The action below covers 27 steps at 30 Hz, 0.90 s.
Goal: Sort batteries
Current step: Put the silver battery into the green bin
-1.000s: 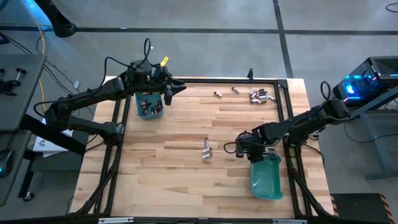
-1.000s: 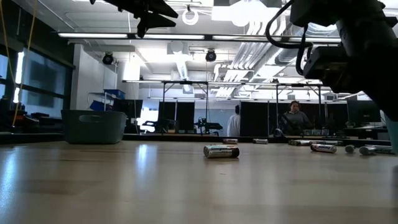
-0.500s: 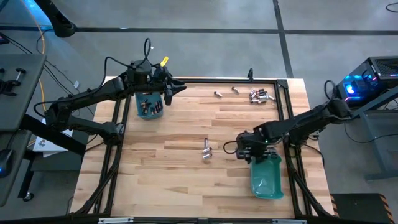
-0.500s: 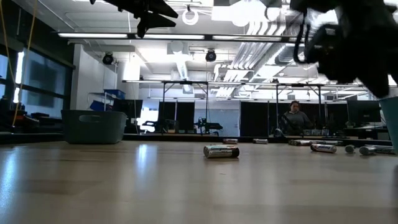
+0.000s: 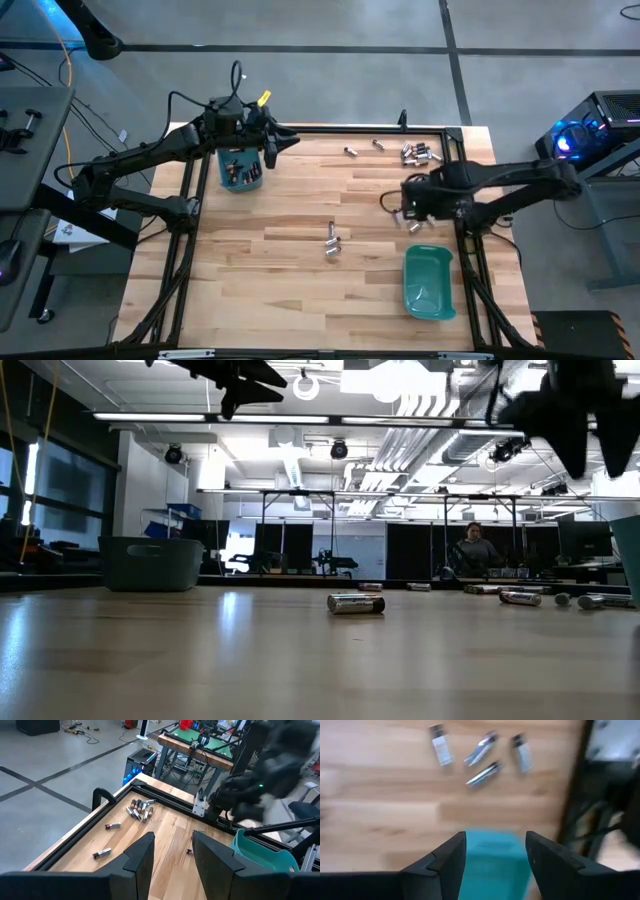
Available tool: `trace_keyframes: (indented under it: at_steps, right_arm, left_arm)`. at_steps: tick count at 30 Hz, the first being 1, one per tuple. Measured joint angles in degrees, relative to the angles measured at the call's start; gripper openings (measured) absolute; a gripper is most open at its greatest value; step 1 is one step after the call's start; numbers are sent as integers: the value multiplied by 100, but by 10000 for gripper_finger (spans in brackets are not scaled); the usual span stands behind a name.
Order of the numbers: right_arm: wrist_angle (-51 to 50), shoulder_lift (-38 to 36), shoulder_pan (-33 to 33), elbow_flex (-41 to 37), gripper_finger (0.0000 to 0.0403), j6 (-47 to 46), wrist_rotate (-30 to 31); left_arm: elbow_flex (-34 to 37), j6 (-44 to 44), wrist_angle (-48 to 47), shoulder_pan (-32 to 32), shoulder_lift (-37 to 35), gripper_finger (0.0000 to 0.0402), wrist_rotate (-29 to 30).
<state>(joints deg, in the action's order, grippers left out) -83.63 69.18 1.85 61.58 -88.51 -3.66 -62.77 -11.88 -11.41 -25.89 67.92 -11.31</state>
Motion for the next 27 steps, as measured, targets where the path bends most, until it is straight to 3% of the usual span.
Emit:
trace_keyframes:
  at_steps: [6,12,20,27]
  right_arm:
    - [918,-2,-1318,-1327,176,1612,-96]
    - [1955,150,-2145,-2344,168,1987,-54]
    - [2754,218,-2402,-2966,150,2279,118]
    - [3070,203,-2401,-3344,99,2284,304]
  left_arm:
    - [-1,-1,141,0,0,129,-2]
    - [-1,-222,141,0,0,129,-2]
    - [-1,-297,150,-2,0,129,-2]
    - [-1,-316,233,-2,0,129,-2]
